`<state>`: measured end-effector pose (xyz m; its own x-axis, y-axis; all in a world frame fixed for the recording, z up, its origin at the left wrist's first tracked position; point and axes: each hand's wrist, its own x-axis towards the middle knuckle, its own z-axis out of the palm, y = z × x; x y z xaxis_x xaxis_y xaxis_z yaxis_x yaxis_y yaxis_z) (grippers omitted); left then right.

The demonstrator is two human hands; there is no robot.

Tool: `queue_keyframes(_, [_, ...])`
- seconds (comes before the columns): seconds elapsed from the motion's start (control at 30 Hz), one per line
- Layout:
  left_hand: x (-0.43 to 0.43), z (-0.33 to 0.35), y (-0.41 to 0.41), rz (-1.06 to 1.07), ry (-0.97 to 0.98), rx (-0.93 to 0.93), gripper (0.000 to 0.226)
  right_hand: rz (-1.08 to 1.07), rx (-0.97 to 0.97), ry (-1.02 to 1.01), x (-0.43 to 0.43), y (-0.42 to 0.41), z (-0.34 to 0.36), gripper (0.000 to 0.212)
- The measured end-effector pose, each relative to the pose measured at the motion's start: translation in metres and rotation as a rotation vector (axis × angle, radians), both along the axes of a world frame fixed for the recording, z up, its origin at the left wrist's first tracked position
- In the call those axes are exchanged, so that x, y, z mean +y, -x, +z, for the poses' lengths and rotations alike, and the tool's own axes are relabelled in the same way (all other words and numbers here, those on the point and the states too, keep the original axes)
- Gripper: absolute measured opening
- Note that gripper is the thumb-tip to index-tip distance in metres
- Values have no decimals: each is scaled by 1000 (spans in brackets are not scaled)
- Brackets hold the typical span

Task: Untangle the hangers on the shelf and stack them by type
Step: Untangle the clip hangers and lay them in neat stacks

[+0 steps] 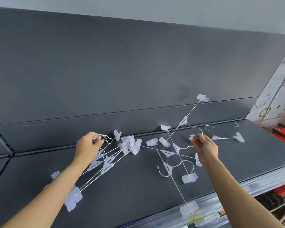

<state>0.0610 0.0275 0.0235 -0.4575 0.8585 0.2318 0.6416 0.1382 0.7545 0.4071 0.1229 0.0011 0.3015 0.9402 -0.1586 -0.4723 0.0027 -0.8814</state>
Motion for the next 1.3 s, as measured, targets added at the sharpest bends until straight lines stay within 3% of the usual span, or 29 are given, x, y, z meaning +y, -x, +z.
queue_keyframes(0.2, [0,3,4,10,5,-20,5,54,-6,-105,1,18,26,28])
queue_keyframes(0.4, [-6,7,19,120,1,-45,5,143,-301,-324,-12,60,85,28])
queue_keyframes(0.57, [-18,11,36,151,25,-89,5,507,-598,-428,-27,100,101,29])
queue_keyframes(0.73, [-38,21,65,82,98,-272,28,861,-893,-518,-31,133,92,31])
queue_keyframes(0.87, [-49,27,73,-14,161,-340,21,1027,-1143,-557,-43,179,65,20])
queue_keyframes(0.97, [-54,23,64,-69,182,-310,18,1003,-1234,-653,-54,213,47,17])
queue_keyframes(1.07, [-60,20,52,-104,193,-224,10,927,-1185,-675,-64,238,40,14])
queue_keyframes(1.23, [-67,7,34,-80,249,4,54,818,-1142,-656,-76,255,28,11])
queue_keyframes(1.3, [-67,0,31,-80,249,24,61,786,-1115,-664,-82,258,25,11])
